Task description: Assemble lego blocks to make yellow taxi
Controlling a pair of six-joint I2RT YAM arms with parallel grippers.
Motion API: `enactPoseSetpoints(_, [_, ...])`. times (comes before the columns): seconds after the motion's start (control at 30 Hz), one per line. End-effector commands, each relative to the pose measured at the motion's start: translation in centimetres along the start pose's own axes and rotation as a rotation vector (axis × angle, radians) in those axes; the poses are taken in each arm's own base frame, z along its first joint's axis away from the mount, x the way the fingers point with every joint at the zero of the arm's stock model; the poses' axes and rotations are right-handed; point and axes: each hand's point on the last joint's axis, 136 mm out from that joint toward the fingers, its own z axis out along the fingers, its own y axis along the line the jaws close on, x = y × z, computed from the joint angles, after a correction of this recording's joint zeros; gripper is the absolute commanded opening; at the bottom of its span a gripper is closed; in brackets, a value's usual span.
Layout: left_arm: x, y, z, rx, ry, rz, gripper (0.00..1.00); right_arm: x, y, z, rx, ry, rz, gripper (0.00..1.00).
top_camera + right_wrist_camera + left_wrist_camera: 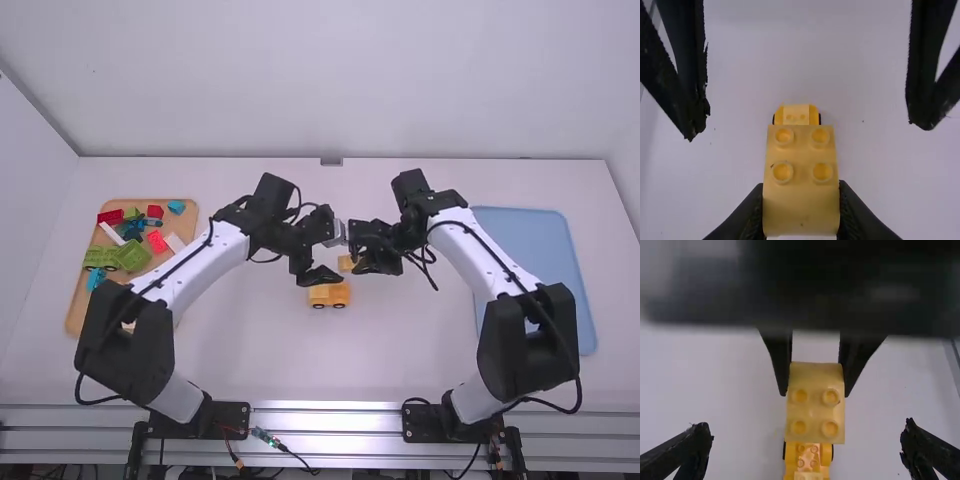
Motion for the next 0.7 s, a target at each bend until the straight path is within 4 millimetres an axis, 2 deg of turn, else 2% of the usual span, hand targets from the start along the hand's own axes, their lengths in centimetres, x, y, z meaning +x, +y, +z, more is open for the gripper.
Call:
enactPoseSetpoints(0.0, [0.1,-0.1,0.5,-0.004,0.030,0.021,0.99,-1.0,0.7,-0.1,-0.013,-0.032,-0.034,0.00])
enactPoseSetpoints(0.23, [-0.4,0.6,0.3,-0.025,0.000,0.041,0.99,-1.0,0.4,-0.3,-0.003,-0.048,-0.046,0.00])
enactPoseSetpoints(0.3, [-1.1,0.2,-0.1,0.010,-0.057,0.098,0.99,-1.1,0.0,-0.7,0.006,-0.083,-0.036,0.00])
enactPoseSetpoints(0.4, [-1.3,0.2,-0.7,0.025,-0.095,0.089,0.99,-1.4,-0.1,-1.4,0.008,-0.138,-0.040,0.00])
enactPoseSetpoints(0.57, [-1.7,-0.2,-1.1,0.068,-0.217,0.099,0.99,-1.6,0.7,-2.8,-0.013,-0.235,-0.086,0.00])
enactPoseSetpoints(0.67, [-1.7,-0.5,-0.7,0.077,-0.256,0.111,0.99,-1.6,0.8,-2.9,-0.015,-0.240,-0.089,0.00])
